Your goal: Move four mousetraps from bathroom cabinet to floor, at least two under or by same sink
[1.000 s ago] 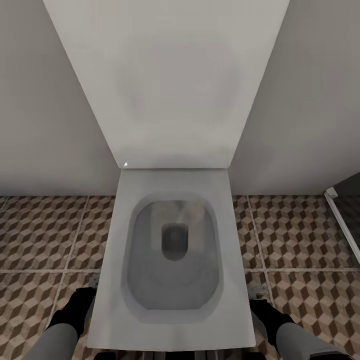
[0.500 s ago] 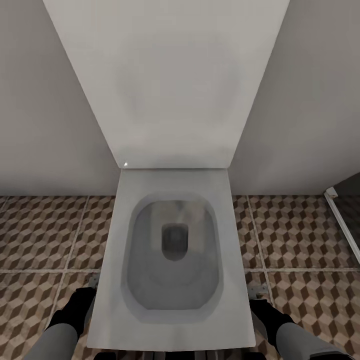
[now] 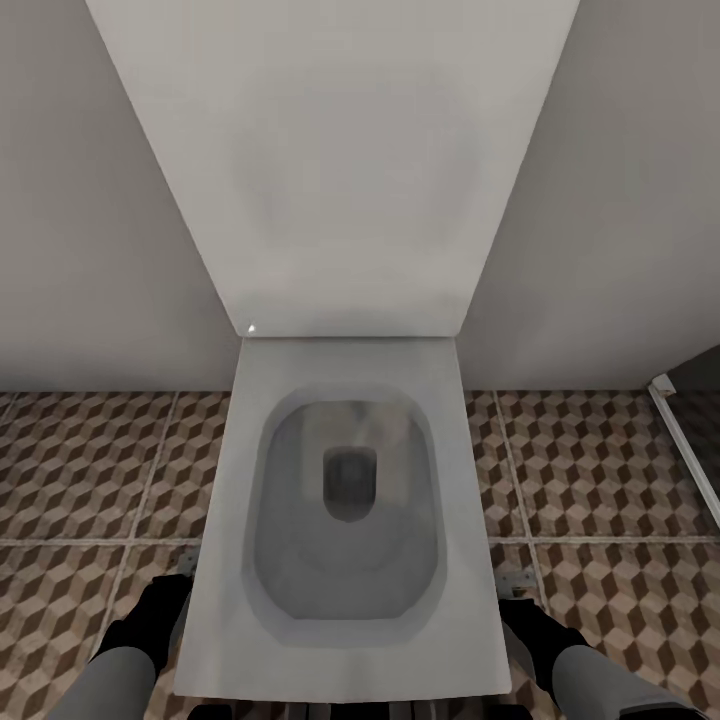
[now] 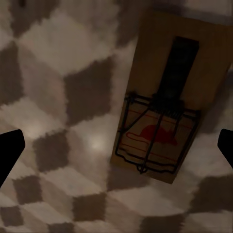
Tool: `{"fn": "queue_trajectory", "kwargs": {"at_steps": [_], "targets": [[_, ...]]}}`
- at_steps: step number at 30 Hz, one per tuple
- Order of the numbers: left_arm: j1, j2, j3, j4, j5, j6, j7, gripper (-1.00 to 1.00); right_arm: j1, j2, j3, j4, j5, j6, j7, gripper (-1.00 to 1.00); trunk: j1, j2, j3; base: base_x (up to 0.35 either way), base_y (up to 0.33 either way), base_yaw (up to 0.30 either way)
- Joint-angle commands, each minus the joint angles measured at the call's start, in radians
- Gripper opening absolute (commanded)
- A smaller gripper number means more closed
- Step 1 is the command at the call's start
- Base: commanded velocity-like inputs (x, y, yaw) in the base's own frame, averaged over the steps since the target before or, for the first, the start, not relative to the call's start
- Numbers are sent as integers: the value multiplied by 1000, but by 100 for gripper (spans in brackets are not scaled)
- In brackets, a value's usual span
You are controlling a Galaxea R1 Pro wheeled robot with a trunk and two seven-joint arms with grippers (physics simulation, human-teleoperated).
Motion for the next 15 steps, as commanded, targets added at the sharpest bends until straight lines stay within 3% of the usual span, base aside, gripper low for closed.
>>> {"fn": "queue_trajectory", "kwargs": {"at_steps": [1,6,15], "targets": [[0,-1,2,-1,-1,4,0,100,0,-1,8,-2,-5,7,-4,100,0,0,-1,0,0,0],[0,0,2,-1,-1,4,1,100,0,-1,8,-2,-5,6,-4,100,0,0,-1,-97,0,0],[0,0,5,-30,-1,4,1,100,0,-1,8,-2,-5,-4,-4,100,0,0,-1,-281,0,0]]}}
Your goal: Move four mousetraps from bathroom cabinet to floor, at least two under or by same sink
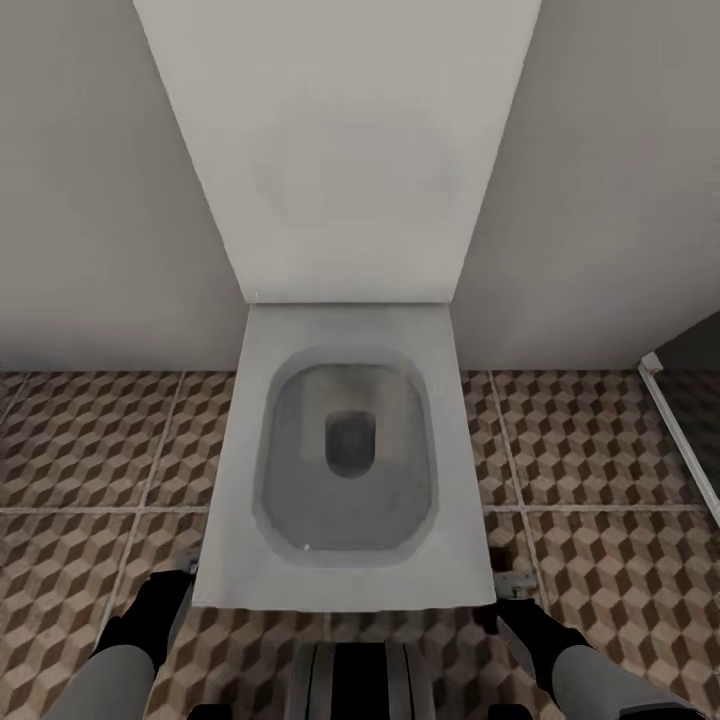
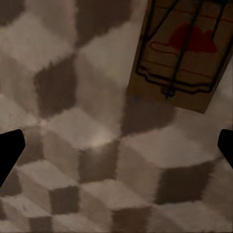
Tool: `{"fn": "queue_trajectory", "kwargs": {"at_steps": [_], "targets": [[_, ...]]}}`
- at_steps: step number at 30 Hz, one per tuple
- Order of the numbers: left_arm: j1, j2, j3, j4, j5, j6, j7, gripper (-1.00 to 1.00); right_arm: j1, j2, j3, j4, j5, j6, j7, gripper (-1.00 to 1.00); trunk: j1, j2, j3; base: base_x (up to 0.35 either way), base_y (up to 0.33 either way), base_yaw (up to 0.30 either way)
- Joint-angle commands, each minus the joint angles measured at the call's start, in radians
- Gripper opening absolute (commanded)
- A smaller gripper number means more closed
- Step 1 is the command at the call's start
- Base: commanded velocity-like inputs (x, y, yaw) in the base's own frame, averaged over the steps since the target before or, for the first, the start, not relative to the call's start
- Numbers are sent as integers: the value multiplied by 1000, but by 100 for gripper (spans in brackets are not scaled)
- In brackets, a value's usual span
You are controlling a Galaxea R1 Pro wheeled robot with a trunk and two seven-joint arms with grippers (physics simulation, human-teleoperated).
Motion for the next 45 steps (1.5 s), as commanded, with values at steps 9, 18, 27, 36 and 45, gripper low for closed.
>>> {"fn": "queue_trajectory", "kwargs": {"at_steps": [9,18,27,36,45], "targets": [[0,-2,2,-46,-1,4,1,100,0,-1,8,-2,-5,5,-4,100,-1,0,0,-334,0,0],[0,-2,1,-52,-1,4,1,100,0,-1,8,-2,-5,4,-4,100,-1,0,0,-343,0,0],[0,-2,1,-54,-1,4,1,100,0,-1,8,-2,-5,4,-4,100,-1,0,0,-345,0,0],[0,-2,-1,-54,-1,4,1,100,0,-1,8,-2,-5,4,-4,100,-1,0,0,-345,0,0],[0,-2,-2,-53,-1,4,1,100,0,-1,8,-2,-5,4,-4,100,-1,0,0,-345,0,0]]}}
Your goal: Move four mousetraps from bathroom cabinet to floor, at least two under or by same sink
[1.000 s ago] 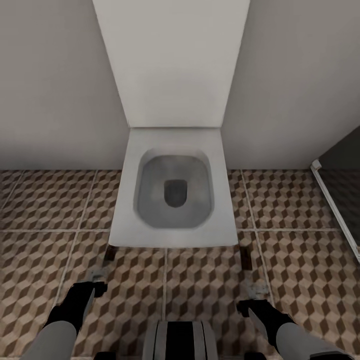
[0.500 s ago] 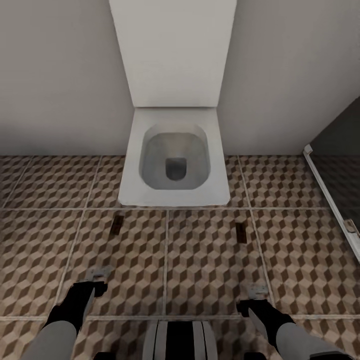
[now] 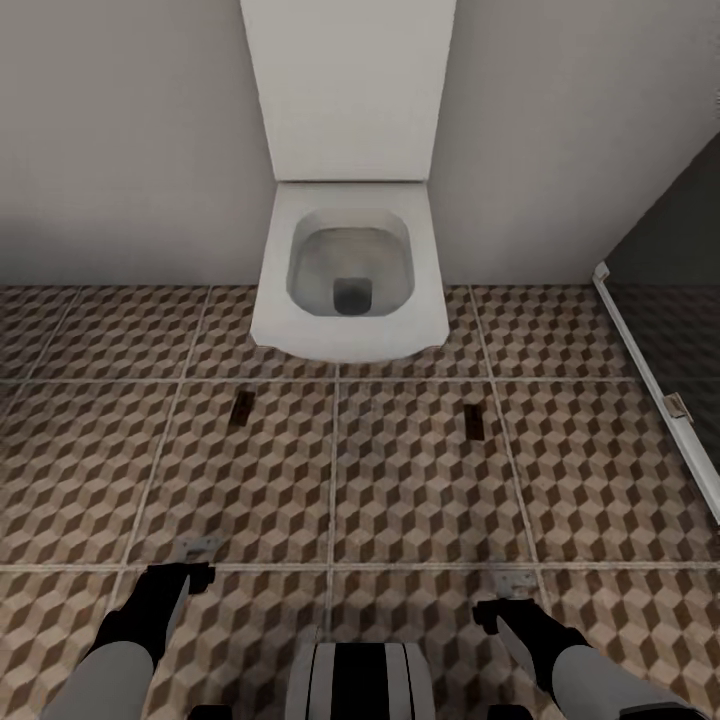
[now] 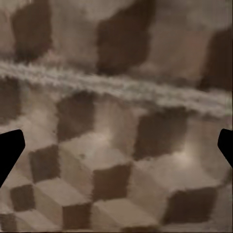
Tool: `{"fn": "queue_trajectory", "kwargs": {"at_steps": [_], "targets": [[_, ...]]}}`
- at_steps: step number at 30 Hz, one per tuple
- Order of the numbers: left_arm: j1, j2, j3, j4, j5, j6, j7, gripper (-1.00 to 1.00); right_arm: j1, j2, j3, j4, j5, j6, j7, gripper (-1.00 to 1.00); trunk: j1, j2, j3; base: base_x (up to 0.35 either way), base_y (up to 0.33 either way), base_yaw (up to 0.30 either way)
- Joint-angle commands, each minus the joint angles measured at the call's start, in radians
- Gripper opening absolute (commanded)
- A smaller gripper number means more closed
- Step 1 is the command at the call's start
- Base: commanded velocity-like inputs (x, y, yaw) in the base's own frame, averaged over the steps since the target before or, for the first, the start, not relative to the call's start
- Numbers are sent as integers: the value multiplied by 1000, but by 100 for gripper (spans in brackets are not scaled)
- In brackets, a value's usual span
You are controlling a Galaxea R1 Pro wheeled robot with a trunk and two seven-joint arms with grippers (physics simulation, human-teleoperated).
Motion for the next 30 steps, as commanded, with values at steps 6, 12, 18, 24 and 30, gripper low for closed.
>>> {"fn": "queue_trajectory", "kwargs": {"at_steps": [6,12,18,24,30], "targets": [[0,-1,1,0,-1,4,1,100,0,-1,8,-2,-5,7,-4,100,-1,0,0,-345,0,0],[0,-2,0,0,-1,4,1,100,0,-1,8,-2,-5,7,-4,100,-1,0,0,-345,0,0],[0,-2,0,-2,-1,4,0,100,0,-1,8,-2,-5,7,-4,100,-1,0,0,-231,0,0],[0,-3,0,-3,-1,4,-2,100,0,-1,8,-2,-5,7,-4,100,-1,0,0,-73,0,0],[0,-5,0,-2,-1,4,-2,100,0,-1,8,-2,-5,7,-4,100,-1,0,0,-20,0,0]]}}
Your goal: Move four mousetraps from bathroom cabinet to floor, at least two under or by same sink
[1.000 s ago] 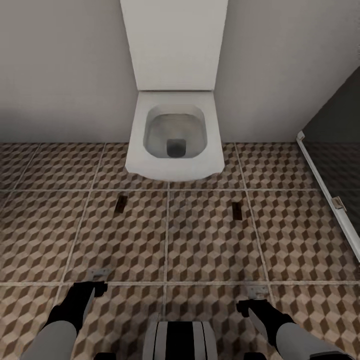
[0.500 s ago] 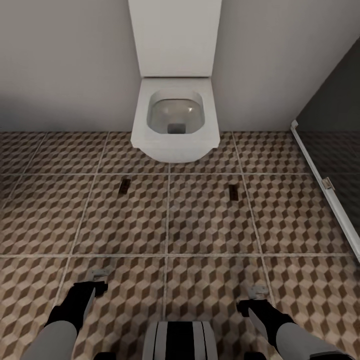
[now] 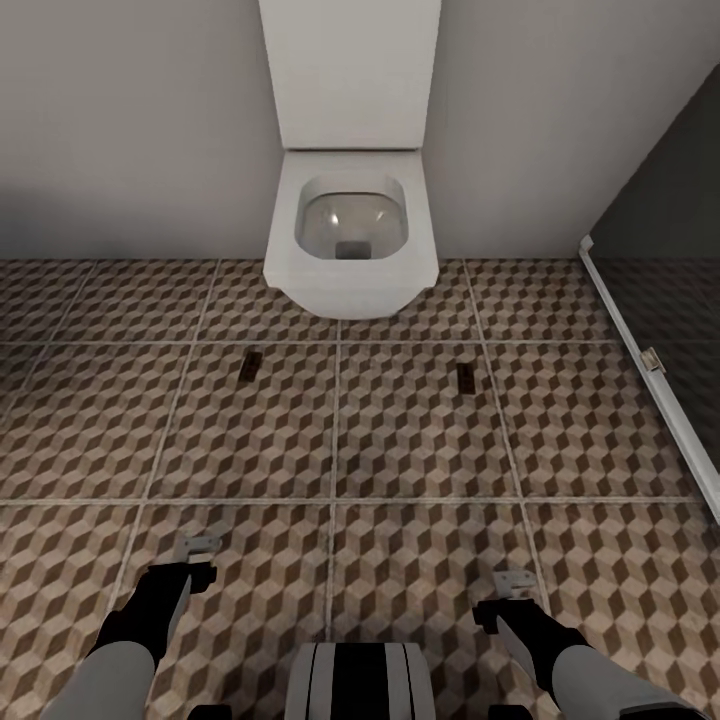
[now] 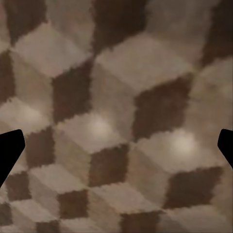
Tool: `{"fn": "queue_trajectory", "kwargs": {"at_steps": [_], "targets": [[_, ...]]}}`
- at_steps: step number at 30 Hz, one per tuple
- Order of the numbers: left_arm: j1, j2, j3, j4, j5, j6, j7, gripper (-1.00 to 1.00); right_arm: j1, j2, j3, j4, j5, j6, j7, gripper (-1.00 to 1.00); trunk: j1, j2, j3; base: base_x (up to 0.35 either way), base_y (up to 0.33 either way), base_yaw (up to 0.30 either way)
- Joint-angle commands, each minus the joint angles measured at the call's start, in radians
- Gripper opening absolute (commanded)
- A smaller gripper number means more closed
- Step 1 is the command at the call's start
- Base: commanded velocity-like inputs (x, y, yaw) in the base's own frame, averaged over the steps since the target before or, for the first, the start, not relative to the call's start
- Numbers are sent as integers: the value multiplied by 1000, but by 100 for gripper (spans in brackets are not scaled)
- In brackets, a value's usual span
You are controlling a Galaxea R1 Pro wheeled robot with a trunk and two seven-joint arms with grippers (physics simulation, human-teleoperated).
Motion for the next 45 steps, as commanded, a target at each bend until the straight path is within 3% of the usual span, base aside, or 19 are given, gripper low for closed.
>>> {"fn": "queue_trajectory", "kwargs": {"at_steps": [1,9,45], "targets": [[0,0,1,-1,0,4,1,100,0,0,8,-2,-5,7,-4,100,0,0,-1,-9,0,0],[0,-1,1,0,0,4,3,100,0,-1,8,-2,-5,7,-4,100,0,0,-1,-4,0,0],[0,-1,8,3,2,4,1,100,0,1,8,-2,-5,7,-5,100,-16,8,139,0,0,0]]}}
